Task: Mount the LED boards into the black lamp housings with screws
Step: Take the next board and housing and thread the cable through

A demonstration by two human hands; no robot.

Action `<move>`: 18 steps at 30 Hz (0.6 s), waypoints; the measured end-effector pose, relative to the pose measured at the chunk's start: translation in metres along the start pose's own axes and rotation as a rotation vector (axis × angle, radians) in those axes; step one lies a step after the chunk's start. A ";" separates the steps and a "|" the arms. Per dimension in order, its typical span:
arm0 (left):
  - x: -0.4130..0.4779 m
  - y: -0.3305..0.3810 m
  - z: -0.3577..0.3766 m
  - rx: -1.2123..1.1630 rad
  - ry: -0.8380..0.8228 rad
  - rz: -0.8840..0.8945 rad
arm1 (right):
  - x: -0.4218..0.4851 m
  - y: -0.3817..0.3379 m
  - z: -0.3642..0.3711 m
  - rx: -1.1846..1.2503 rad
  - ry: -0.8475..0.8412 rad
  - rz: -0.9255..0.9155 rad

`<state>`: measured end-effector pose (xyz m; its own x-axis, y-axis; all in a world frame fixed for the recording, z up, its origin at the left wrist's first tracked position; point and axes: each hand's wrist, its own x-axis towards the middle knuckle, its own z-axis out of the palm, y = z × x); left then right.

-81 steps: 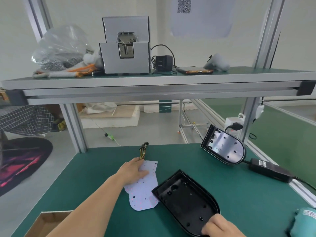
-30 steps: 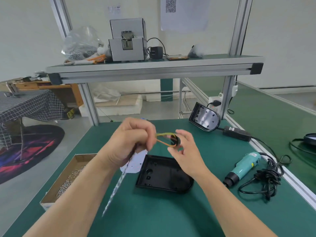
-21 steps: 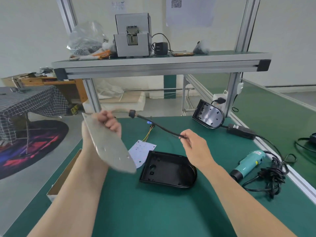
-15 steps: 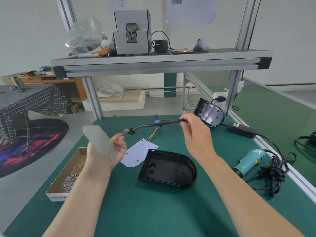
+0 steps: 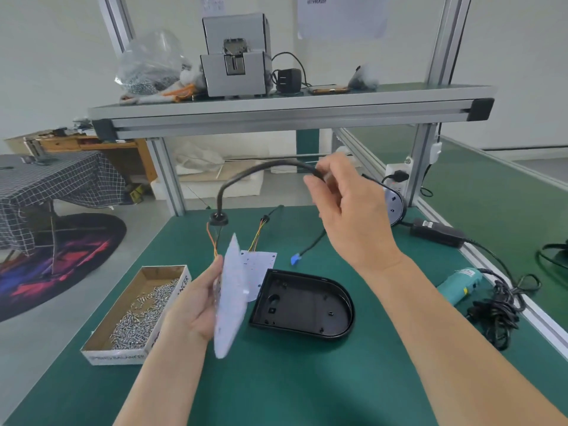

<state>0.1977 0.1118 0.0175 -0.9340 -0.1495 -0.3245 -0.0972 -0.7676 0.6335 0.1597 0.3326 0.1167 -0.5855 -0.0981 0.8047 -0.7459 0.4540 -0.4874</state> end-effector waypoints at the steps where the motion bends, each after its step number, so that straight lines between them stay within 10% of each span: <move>1: -0.001 -0.002 -0.002 0.031 -0.044 0.037 | 0.004 -0.007 -0.003 0.037 0.005 0.012; 18: -0.008 -0.012 -0.025 0.334 0.096 0.206 | 0.047 -0.066 0.005 0.302 0.003 -0.096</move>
<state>0.2148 0.1066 -0.0051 -0.9106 -0.3492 -0.2210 -0.0321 -0.4734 0.8803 0.1800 0.2940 0.1848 -0.5073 -0.1251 0.8527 -0.8586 0.1589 -0.4875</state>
